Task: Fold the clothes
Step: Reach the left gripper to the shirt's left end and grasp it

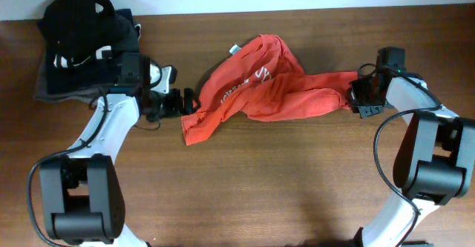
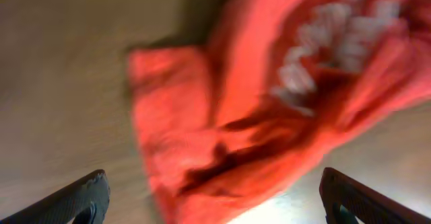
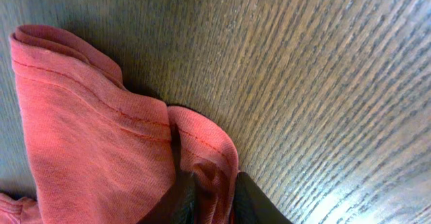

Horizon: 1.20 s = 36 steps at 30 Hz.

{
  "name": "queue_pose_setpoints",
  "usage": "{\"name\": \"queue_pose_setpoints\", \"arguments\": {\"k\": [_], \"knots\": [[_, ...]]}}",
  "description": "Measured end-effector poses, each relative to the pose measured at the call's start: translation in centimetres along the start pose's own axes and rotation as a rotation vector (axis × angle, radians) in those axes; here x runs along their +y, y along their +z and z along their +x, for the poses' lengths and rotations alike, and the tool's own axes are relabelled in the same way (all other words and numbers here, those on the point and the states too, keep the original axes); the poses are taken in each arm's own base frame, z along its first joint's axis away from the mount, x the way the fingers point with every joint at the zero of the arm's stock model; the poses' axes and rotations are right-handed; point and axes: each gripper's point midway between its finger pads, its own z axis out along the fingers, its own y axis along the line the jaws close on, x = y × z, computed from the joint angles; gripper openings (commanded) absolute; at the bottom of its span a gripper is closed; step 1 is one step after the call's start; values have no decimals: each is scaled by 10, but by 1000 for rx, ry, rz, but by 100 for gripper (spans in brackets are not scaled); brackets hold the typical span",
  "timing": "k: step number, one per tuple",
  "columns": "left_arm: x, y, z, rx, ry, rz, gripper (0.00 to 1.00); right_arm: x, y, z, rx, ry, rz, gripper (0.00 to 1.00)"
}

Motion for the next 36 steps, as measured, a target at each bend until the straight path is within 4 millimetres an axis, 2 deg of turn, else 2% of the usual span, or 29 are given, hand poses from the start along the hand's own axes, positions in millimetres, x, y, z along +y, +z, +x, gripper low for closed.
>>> {"name": "queue_pose_setpoints", "arguments": {"k": [3,4,8,10,16,19,22,25,26,28,32,34,36], "knots": [[19,-1,12,39,-96,-107,99,0,0,0,0,0,0,24],[24,-2,16,49,-121,-138,95,0,0,0,0,-1,0,24],[34,-4,30,100,-179,-205,94,0,0,0,0,-4,0,25],[35,-1,34,115,-185,-216,94,0,0,0,0,-4,0,25],[22,30,54,209,-147,-221,94,0,0,0,0,-4,0,25],[19,38,60,235,-138,-223,93,0,0,0,0,-4,0,25],[21,41,65,255,-149,-229,81,0,0,0,0,-7,0,25],[22,43,64,259,-160,-233,77,0,0,0,0,-8,0,25],[22,44,64,259,-161,-233,73,0,0,0,0,-7,0,25],[22,44,63,259,-161,-233,59,0,0,0,0,-10,0,25],[23,48,62,257,-162,-232,17,0,0,0,0,-11,0,23],[24,49,62,261,-162,-234,1,0,0,0,0,-15,0,14],[25,50,63,266,-163,-235,0,0,0,0,0,-9,0,6]]}}
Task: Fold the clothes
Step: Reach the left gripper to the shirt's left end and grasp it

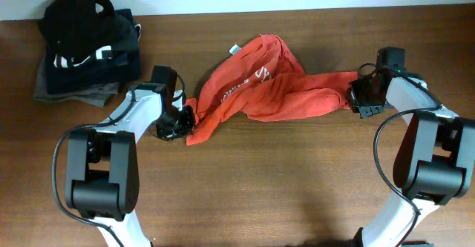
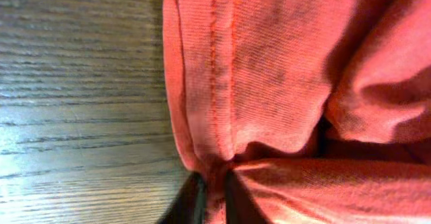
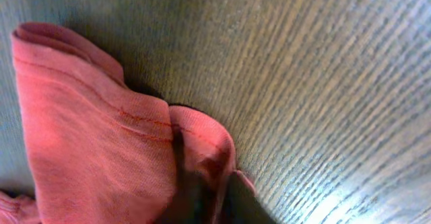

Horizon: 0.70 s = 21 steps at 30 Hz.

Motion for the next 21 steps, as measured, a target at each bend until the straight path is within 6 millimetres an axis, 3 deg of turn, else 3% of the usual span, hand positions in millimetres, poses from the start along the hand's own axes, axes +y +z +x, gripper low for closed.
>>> {"name": "queue_pose_setpoints", "arguments": {"k": [6,12,17,21], "knots": [[-6,-13,-8,-9,4,4,0,0,0,-1,-3,-26,1,4],[-18,-47,-29,-47,51,-7,0,8,-16,-5,-44,-138,-24,4],[-24,-93,-57,-139,96,-67,0,33,-71,-8,-126,-258,-122,4],[-28,-141,-80,-245,125,-129,0,49,-122,-7,-208,-346,-208,4]]}}
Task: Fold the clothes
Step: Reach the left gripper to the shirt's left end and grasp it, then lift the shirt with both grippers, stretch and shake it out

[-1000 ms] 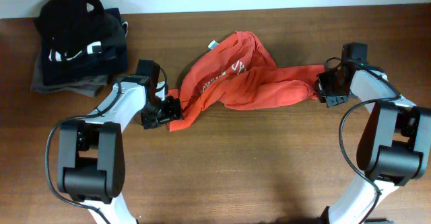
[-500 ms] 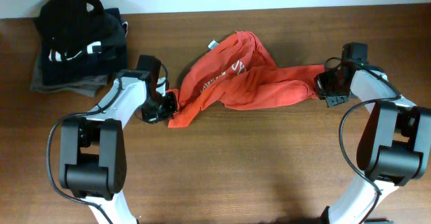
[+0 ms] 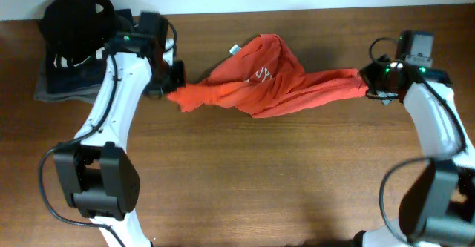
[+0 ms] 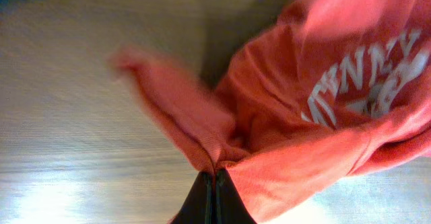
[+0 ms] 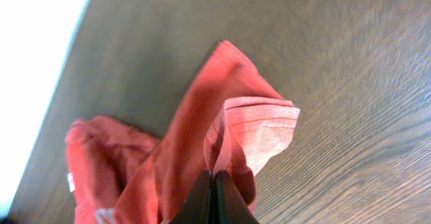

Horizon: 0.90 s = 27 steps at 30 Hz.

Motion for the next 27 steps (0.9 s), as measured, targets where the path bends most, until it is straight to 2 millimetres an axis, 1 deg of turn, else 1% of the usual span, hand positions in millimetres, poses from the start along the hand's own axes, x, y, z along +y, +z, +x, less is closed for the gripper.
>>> {"name": "queue_pose_setpoints", "arguments": {"k": [4,6,7,8,9,10,13,17,22,25,27], "knots": [[5,-32,-24,-90,16,-51,0,14,-36,-8,-67,-73,-52,4],[7,-46,-34,-132,27,-72,0,21,-56,-11,-101,-103,-81,4],[9,-54,-39,-160,31,-85,0,25,-70,-13,-128,-121,-101,4],[9,-60,-42,-177,33,-92,0,27,-76,-14,-140,-129,-111,4],[11,-67,-45,-197,34,-101,0,31,-88,-15,-162,-140,-129,4],[11,-73,-47,-214,34,-107,0,34,-97,-16,-180,-151,-144,4],[16,-100,-50,-279,31,-135,0,43,-132,-18,-248,-184,-195,4],[23,-142,-52,-380,30,-172,0,51,-170,-18,-321,-220,-252,4],[26,-196,-53,-528,22,-181,0,58,-213,-16,-410,-258,-312,4],[29,-221,-52,-598,12,-191,0,54,-235,-17,-470,-257,-311,4],[35,-236,-51,-640,-3,-221,0,45,-248,-20,-521,-244,-275,4]]}}
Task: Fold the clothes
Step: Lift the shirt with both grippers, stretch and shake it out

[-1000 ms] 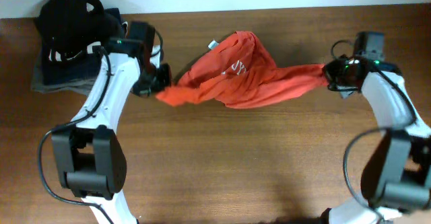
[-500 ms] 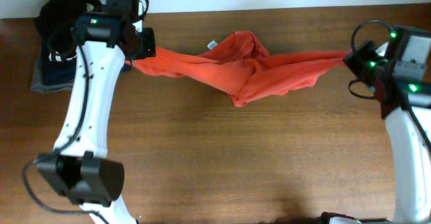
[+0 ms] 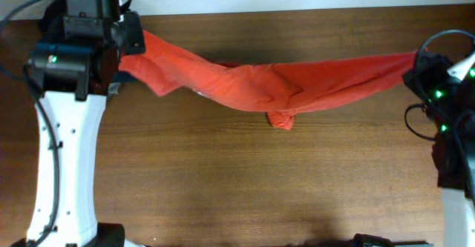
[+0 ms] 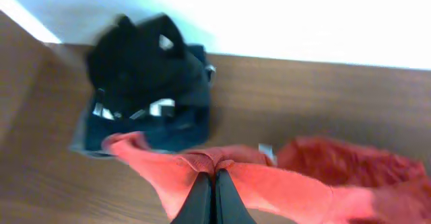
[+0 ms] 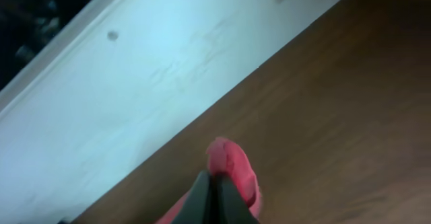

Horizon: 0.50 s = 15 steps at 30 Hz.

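A red T-shirt (image 3: 274, 84) hangs stretched in the air across the table, sagging in the middle with a fold dangling below. My left gripper (image 3: 132, 54) is shut on its left end, raised high at the back left; in the left wrist view the fingers (image 4: 215, 187) pinch the red cloth (image 4: 269, 183). My right gripper (image 3: 413, 60) is shut on the shirt's right end at the far right; in the right wrist view the red cloth (image 5: 232, 167) bunches at the fingers (image 5: 214, 194).
A pile of dark clothes (image 4: 145, 96) lies at the table's back left corner, mostly hidden under my left arm in the overhead view. The brown wooden table (image 3: 245, 180) runs to a white wall (image 5: 135, 83) at the back.
Both grippers have risen and moved apart. The shirt, then still low over the table and bunched, now hangs taut between them, clear of the wood.
The shirt lay crumpled on the table, my right gripper shut on its right end, my left open beside its left corner. Then the left was shut on that corner. Then both held the ends slightly raised and apart, and now high and wide.
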{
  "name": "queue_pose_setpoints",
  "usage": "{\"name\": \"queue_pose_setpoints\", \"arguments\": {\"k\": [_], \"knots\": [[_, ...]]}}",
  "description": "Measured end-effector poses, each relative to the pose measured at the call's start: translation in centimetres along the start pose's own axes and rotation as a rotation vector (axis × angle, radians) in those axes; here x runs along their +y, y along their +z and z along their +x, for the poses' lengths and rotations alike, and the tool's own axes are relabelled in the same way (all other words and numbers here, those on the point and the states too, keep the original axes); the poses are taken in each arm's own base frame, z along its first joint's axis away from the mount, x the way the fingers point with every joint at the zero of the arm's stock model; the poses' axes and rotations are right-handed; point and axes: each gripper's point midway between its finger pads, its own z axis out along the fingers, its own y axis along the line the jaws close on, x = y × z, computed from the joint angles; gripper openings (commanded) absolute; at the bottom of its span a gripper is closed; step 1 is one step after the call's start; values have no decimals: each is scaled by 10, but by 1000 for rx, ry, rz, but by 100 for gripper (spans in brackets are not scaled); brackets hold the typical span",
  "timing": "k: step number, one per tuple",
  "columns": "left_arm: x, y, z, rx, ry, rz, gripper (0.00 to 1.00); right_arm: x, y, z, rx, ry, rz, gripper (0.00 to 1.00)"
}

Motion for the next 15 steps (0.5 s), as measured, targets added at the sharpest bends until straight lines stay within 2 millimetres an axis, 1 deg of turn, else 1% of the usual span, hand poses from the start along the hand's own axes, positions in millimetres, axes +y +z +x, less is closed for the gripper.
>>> {"name": "queue_pose_setpoints", "arguments": {"k": [2,4,7,9,12,15], "knots": [[7,-4,-5,-25,-6,-37,1,-8,-6,-6,-37,-1,50,4],[14,-5,-10,-44,-10,-74,0,-19,-6,-10,-60,-4,107,4],[24,-6,-20,-90,-22,-136,0,-34,2,-12,-74,-9,193,4],[31,-9,-34,-148,-42,-180,0,-46,11,-13,-82,-14,261,4],[35,-12,-46,-202,-60,-205,0,-55,18,-17,-103,-19,312,4],[38,-18,-58,-249,-62,-218,0,-56,17,-22,-126,-21,329,4]]}}
